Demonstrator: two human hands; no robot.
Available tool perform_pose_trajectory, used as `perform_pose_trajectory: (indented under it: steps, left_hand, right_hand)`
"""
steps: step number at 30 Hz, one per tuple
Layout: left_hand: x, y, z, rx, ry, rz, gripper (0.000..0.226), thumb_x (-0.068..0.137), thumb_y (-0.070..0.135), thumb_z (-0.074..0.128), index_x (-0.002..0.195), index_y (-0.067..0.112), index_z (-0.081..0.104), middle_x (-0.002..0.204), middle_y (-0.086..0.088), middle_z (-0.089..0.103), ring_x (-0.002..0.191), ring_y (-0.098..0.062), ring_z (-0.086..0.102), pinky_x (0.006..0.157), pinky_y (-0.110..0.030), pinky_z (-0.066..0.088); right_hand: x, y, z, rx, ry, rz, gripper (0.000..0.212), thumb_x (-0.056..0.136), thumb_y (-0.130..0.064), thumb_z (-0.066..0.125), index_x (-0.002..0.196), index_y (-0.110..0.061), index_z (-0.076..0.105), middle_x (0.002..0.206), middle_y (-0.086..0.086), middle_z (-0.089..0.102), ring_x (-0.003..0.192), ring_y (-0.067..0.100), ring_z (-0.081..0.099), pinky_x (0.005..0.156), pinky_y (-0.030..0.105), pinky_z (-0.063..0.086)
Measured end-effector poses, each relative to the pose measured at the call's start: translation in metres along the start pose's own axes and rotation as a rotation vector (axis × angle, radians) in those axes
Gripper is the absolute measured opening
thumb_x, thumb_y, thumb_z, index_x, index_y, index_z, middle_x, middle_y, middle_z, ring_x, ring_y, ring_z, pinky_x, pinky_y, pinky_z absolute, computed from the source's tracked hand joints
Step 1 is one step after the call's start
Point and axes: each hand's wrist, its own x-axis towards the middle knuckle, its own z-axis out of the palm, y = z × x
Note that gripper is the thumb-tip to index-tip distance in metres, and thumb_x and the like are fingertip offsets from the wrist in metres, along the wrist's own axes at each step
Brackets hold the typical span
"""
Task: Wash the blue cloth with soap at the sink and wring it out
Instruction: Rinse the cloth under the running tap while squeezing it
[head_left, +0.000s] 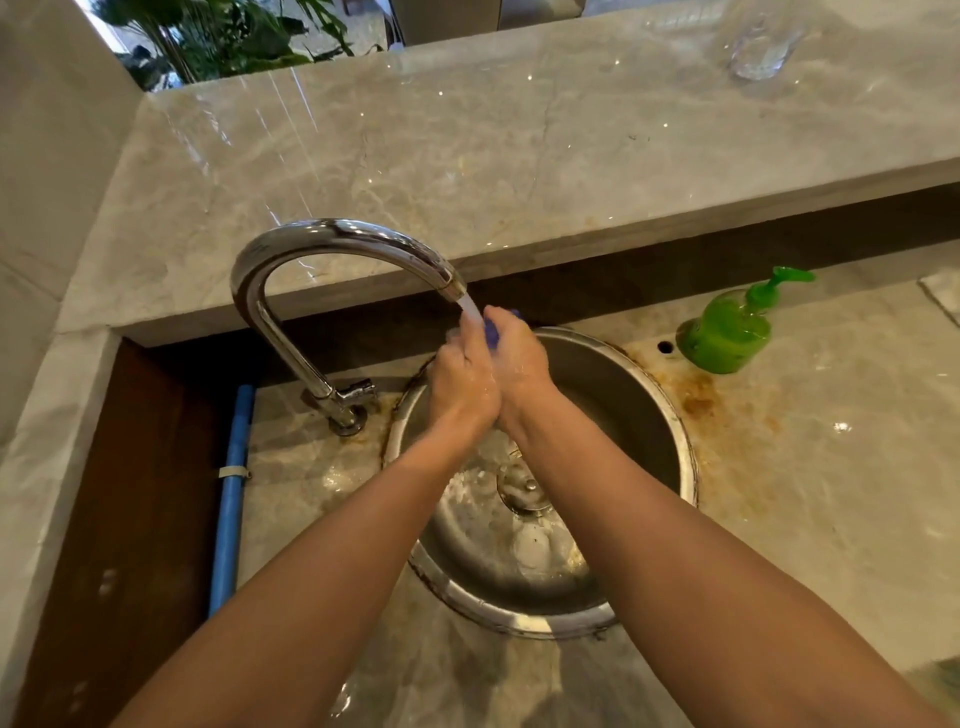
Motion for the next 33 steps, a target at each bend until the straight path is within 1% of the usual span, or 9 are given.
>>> perform_pose_trajectory:
  steps: [3,5,9,12,17,21,26,28,33]
  left_hand:
    - [-0.002,-0.013,-0.009,0.130,-0.012,0.270,0.054,0.104,0.045,0.024,0.072,0.022,0.061,0.061,0.002,0.063,0.056,-0.009,0.064,0.050,-0.022,0.045]
    - [0.001,-0.016,-0.011,0.265,0.009,0.375,0.056,0.105,0.042,0.023,0.077,0.018,0.066,0.063,0.003,0.064,0.063,-0.009,0.063,0.055,-0.020,0.044]
    - [0.014,-0.018,-0.019,0.503,-0.059,0.423,0.059,0.105,0.042,0.022,0.093,0.010,0.070,0.071,0.000,0.064,0.069,-0.015,0.062,0.058,-0.025,0.040]
    - [0.022,-0.015,-0.022,0.546,-0.101,0.495,0.054,0.102,0.045,0.027,0.093,0.015,0.071,0.070,0.000,0.066,0.065,-0.015,0.065,0.056,-0.026,0.048]
    - [0.024,-0.020,-0.022,0.390,-0.090,0.458,0.034,0.099,0.047,0.041,0.094,0.021,0.061,0.077,0.000,0.063,0.068,-0.013,0.062,0.064,-0.033,0.052]
    - [0.028,-0.019,-0.031,0.109,-0.098,0.311,0.021,0.085,0.028,0.071,0.096,0.021,0.055,0.096,0.002,0.064,0.092,-0.015,0.062,0.081,-0.030,0.051]
    - [0.024,-0.017,-0.026,0.059,0.077,0.430,0.037,0.065,-0.004,0.071,0.067,0.025,0.048,0.082,0.002,0.057,0.077,-0.013,0.055,0.071,-0.025,0.044]
    - [0.015,-0.021,-0.020,0.157,0.186,0.563,0.040,0.061,-0.012,0.063,0.064,0.024,0.045,0.086,0.002,0.052,0.079,-0.015,0.051,0.071,-0.022,0.038]
    - [-0.013,-0.035,-0.024,0.544,-0.041,0.809,0.022,0.067,0.012,0.071,0.076,0.025,0.055,0.092,0.011,0.054,0.091,-0.010,0.051,0.083,-0.033,0.032]
  right_hand:
    - [-0.003,-0.004,-0.002,0.099,-0.059,0.004,0.026,0.098,-0.027,0.055,0.087,-0.006,0.068,0.062,0.003,0.064,0.055,0.013,0.060,0.061,0.028,0.053]
    - [-0.004,-0.006,0.001,0.131,-0.079,0.014,0.031,0.096,-0.024,0.055,0.072,-0.007,0.063,0.056,0.003,0.059,0.051,0.013,0.057,0.059,0.029,0.051]
    - [-0.006,-0.005,0.005,0.238,-0.086,0.041,0.038,0.093,-0.023,0.053,0.056,-0.014,0.051,0.048,0.000,0.046,0.041,0.012,0.048,0.054,0.030,0.042]
    - [-0.006,0.001,0.004,0.299,-0.130,0.034,0.048,0.094,-0.027,0.052,0.049,-0.012,0.059,0.049,0.001,0.053,0.045,0.013,0.054,0.058,0.029,0.045]
    - [-0.011,0.001,-0.014,0.311,-0.216,0.163,0.042,0.091,-0.047,0.064,0.106,-0.009,0.074,0.097,0.011,0.075,0.092,0.025,0.070,0.091,0.041,0.054]
    - [-0.007,0.002,-0.045,0.298,-0.293,0.241,0.060,0.086,-0.059,0.067,0.134,-0.023,0.059,0.136,0.021,0.060,0.124,0.047,0.056,0.103,0.066,0.045]
    - [-0.007,0.005,-0.049,0.264,-0.164,0.429,0.076,0.087,-0.067,0.059,0.143,-0.018,0.042,0.142,0.027,0.047,0.125,0.055,0.050,0.092,0.074,0.048]
    - [-0.014,0.008,-0.045,0.288,-0.177,0.486,0.068,0.089,-0.065,0.056,0.129,-0.010,0.047,0.128,0.029,0.052,0.118,0.053,0.054,0.087,0.068,0.052]
    - [-0.022,-0.001,-0.041,0.416,-0.394,0.355,0.058,0.094,-0.053,0.055,0.122,-0.004,0.068,0.117,0.020,0.070,0.108,0.033,0.065,0.099,0.045,0.049]
